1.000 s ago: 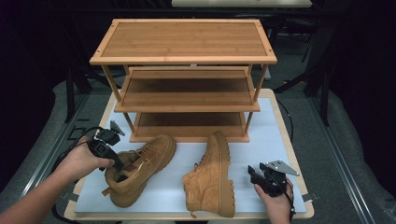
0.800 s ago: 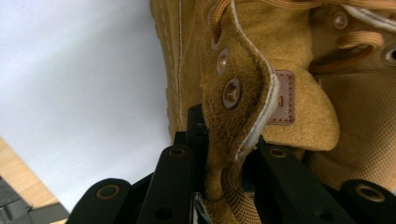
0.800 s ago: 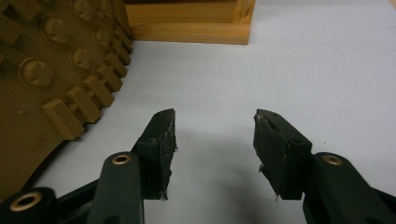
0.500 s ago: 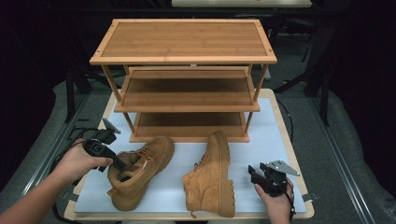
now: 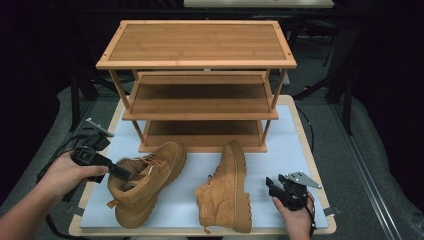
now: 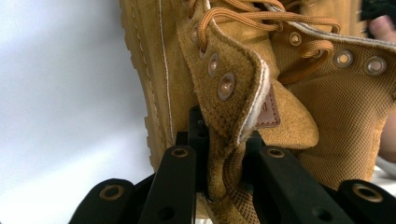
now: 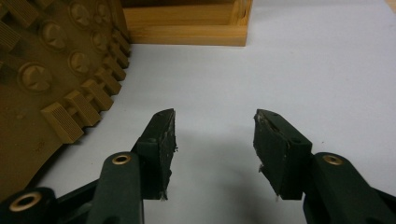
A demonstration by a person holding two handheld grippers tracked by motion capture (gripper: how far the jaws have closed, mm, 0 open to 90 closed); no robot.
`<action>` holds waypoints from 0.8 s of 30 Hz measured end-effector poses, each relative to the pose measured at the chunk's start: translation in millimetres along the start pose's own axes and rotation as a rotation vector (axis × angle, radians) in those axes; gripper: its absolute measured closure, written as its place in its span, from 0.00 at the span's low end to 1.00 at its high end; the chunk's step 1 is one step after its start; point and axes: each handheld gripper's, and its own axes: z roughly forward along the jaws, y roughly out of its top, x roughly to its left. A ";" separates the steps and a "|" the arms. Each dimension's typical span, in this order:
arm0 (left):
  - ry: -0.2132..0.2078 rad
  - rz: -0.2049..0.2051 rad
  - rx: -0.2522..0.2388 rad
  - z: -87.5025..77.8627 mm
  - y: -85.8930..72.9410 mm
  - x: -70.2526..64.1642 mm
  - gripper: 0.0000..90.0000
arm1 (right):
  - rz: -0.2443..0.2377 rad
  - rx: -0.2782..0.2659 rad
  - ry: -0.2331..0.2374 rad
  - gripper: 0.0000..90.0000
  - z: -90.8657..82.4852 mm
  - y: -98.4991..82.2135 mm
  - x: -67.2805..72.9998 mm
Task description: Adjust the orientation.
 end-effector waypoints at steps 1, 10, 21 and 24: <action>-0.008 0.001 -0.009 -2.5 -0.5 -1.9 0.91 | 0.001 0.000 0.000 0.53 0.0 0.0 -0.2; -0.048 0.008 -0.045 -25.9 -3.3 -16.6 0.91 | 0.020 -0.028 0.005 0.53 -0.3 0.1 -1.9; -0.068 0.049 -0.082 -41.5 -3.9 -31.5 0.91 | 0.037 -0.034 0.003 0.53 -1.0 0.1 -4.3; -0.069 0.057 -0.089 -44.8 -2.7 -35.8 0.91 | 0.040 -0.030 0.004 0.53 -0.6 -0.1 -4.5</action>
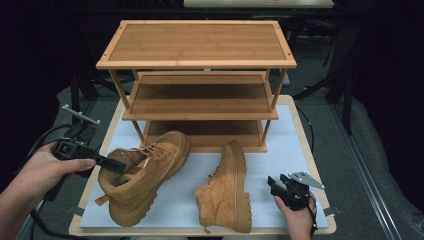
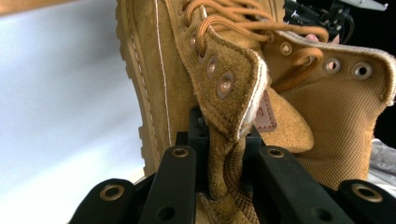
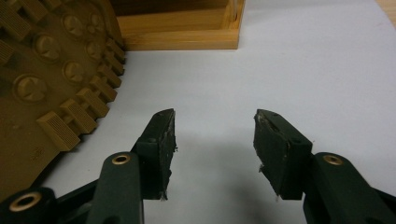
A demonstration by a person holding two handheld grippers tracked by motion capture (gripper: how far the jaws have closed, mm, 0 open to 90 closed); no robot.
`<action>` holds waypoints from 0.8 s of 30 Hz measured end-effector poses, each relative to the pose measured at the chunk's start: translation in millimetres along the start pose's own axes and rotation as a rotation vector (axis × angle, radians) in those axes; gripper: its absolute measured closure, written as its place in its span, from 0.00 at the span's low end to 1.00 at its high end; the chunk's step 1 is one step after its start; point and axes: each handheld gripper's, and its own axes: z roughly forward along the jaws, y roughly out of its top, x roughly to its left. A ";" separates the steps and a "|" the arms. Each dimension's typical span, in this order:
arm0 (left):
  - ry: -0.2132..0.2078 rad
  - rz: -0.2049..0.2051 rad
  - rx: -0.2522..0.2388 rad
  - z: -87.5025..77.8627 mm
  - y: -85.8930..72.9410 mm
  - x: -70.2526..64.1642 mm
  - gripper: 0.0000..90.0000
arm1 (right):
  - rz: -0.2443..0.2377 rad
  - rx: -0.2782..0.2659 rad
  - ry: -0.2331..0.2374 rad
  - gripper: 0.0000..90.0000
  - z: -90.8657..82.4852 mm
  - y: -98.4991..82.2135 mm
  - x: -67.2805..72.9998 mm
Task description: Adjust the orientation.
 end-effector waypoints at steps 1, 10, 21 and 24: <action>-0.009 -0.001 -0.001 -0.7 0.3 -0.7 0.91 | -0.001 0.012 -0.003 0.53 -0.6 0.2 -0.1; -0.064 0.029 -0.030 -8.6 7.0 -10.2 0.91 | 0.009 0.016 -0.006 0.53 -1.4 0.2 -2.4; -0.107 0.078 -0.080 -19.1 23.4 -29.0 0.91 | 0.023 0.006 0.002 0.53 1.7 -1.2 -4.5; -0.110 0.076 -0.097 -19.9 30.9 -33.0 0.91 | 0.019 0.009 0.002 0.53 2.1 -1.3 -3.7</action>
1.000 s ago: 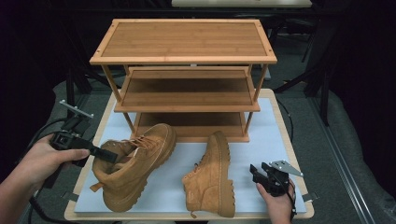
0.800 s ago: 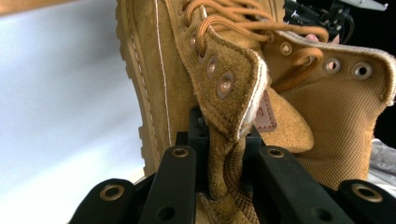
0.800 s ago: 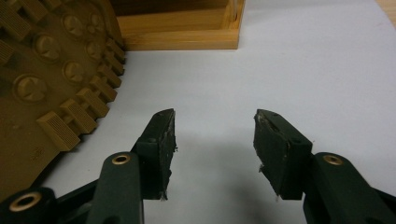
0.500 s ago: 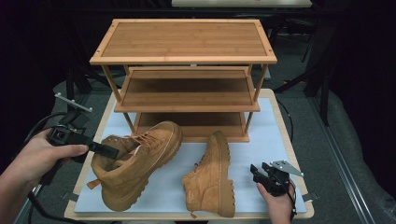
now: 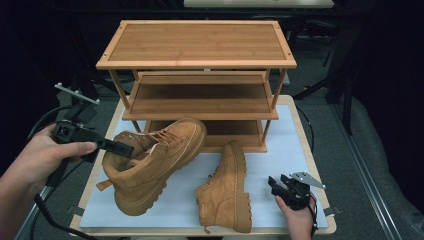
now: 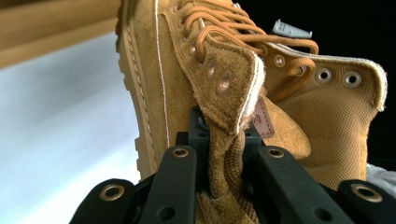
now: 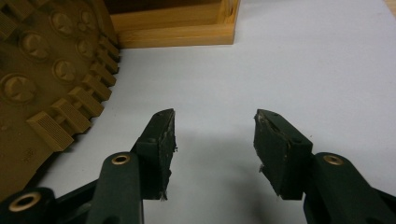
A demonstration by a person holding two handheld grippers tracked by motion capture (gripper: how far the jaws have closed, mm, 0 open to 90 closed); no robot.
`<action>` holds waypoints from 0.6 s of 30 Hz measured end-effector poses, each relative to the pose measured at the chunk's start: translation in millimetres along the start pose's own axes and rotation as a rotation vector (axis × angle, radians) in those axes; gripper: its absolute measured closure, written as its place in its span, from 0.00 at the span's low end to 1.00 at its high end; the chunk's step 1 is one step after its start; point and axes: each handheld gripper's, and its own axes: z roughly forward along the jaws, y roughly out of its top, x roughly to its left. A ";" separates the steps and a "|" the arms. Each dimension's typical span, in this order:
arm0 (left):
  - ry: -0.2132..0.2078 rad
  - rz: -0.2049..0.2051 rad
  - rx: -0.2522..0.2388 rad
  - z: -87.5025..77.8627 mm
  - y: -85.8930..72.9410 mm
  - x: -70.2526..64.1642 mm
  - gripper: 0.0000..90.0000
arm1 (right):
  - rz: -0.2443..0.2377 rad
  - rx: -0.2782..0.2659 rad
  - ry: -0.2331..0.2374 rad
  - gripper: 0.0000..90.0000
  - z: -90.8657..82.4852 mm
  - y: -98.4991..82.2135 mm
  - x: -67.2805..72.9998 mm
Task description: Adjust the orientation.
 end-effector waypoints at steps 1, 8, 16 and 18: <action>0.002 0.005 -0.006 0.2 3.0 0.1 0.91 | -0.002 -0.001 0.001 0.53 -0.1 0.1 0.3; -0.018 -0.029 -0.070 3.2 23.6 6.5 0.91 | 0.001 -0.002 0.003 0.53 0.0 -0.1 0.1; -0.001 -0.095 -0.155 5.7 47.8 21.7 0.91 | 0.004 0.010 0.003 0.53 -0.7 0.2 -0.6; 0.017 -0.111 -0.183 5.2 52.7 25.8 0.91 | 0.003 -0.003 0.006 0.53 0.2 0.0 -0.5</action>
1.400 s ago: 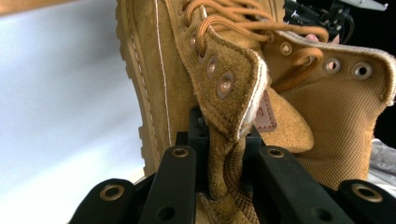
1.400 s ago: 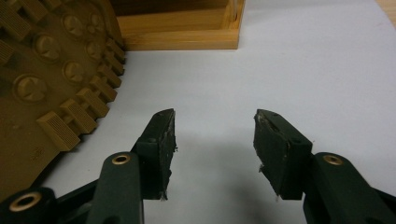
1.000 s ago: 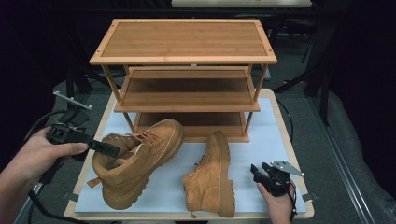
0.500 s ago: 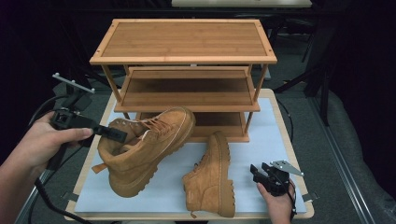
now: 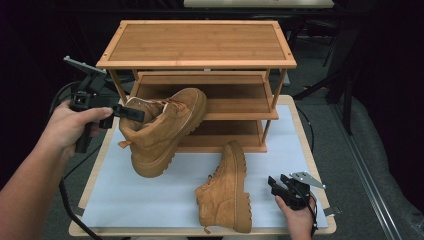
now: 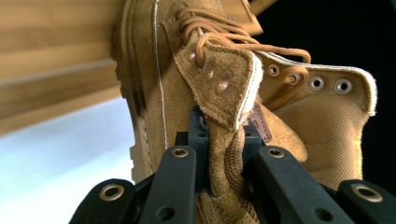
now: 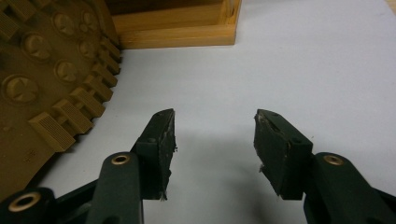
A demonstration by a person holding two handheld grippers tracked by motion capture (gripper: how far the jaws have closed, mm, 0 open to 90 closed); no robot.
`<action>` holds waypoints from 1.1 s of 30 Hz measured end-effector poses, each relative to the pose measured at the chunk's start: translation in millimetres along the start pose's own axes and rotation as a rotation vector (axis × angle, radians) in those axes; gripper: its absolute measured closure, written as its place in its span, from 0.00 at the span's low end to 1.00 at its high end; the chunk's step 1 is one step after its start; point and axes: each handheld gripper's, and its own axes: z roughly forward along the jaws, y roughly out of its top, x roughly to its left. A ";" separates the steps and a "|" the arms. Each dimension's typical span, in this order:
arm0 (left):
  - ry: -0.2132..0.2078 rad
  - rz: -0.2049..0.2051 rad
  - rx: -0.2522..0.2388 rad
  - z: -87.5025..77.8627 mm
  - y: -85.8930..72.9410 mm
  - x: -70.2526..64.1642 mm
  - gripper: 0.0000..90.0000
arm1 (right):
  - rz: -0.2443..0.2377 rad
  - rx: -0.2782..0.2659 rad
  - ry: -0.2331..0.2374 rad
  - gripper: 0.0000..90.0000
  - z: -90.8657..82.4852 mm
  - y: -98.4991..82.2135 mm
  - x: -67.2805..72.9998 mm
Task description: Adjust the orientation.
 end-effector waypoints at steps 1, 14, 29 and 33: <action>0.003 -0.014 -0.023 0.1 1.8 1.6 0.91 | -0.003 0.000 -0.001 0.53 -0.3 0.0 -0.2; 0.068 -0.137 -0.212 13.7 14.2 16.8 0.91 | 0.002 0.019 -0.001 0.53 -1.4 0.5 -0.5; 0.063 -0.232 -0.383 36.8 15.2 30.1 0.90 | 0.014 0.005 0.007 0.53 -1.5 0.2 -1.9; 0.078 -0.242 -0.392 38.6 15.4 28.2 0.90 | 0.014 0.014 0.005 0.53 -2.2 0.5 -2.5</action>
